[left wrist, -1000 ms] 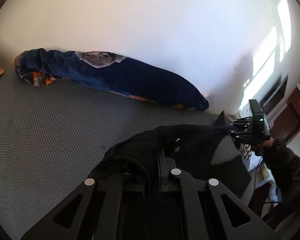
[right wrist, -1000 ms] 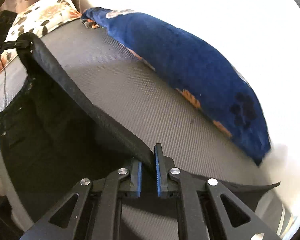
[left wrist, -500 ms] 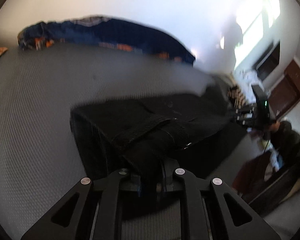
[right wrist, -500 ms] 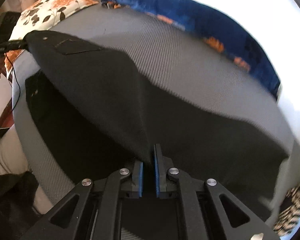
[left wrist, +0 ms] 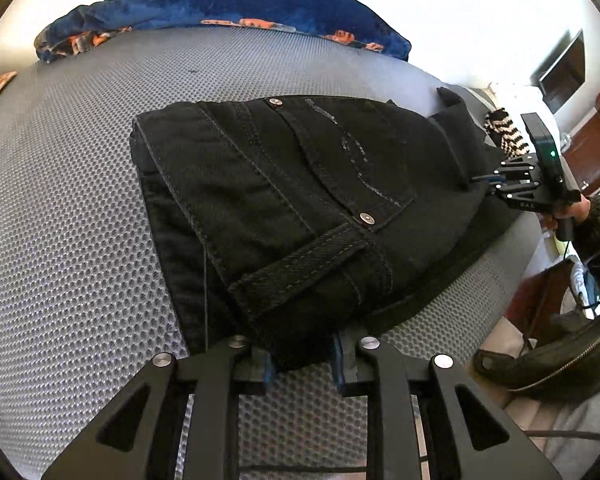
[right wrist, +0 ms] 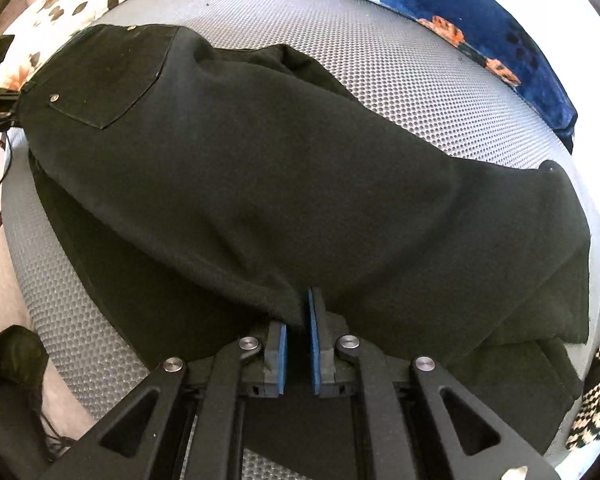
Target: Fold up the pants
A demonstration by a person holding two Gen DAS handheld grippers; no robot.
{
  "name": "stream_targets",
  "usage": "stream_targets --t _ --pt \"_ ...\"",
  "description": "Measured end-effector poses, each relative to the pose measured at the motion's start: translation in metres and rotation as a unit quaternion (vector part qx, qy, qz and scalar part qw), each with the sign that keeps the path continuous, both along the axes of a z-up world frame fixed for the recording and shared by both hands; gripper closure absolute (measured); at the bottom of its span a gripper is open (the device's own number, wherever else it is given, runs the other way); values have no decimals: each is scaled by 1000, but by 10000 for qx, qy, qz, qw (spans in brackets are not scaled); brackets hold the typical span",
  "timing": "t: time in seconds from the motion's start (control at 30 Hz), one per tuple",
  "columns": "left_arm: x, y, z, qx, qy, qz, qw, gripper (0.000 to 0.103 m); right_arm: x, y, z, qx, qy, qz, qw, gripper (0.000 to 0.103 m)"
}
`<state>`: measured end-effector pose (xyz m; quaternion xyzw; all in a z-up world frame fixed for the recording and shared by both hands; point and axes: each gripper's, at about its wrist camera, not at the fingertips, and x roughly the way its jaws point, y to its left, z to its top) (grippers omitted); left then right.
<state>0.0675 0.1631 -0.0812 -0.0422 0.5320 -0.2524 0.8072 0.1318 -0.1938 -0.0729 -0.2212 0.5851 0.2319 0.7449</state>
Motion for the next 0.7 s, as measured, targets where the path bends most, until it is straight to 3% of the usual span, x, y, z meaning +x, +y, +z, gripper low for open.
stream_targets --t 0.03,0.1,0.13,0.23,0.33,0.43,0.57,0.7 --pt "-1 0 3 37 -5 9 10000 69 0 -1 1 -8 -13 -1 10000 93" --pt "-5 8 7 295 -15 207 9994 25 1 -1 1 -21 -49 4 10000 93" --pt "-8 12 10 310 -65 269 9991 22 0 -2 2 -14 -62 -6 10000 93" --pt "-20 31 20 -33 -11 600 9982 22 -5 -3 3 34 -94 -36 9999 92" --pt "-31 51 28 -712 166 1207 9900 22 -6 -3 3 85 -129 -48 9999 92" --pt "-38 58 24 -1435 531 1751 9726 24 -2 -5 2 143 -147 -65 9998 92" --pt "-37 59 8 -2250 1120 2338 9392 33 -5 -4 3 146 -233 -38 9996 91" --pt "-32 54 -11 -2325 1409 2722 9230 41 -6 -6 3 205 -267 -60 9994 91"
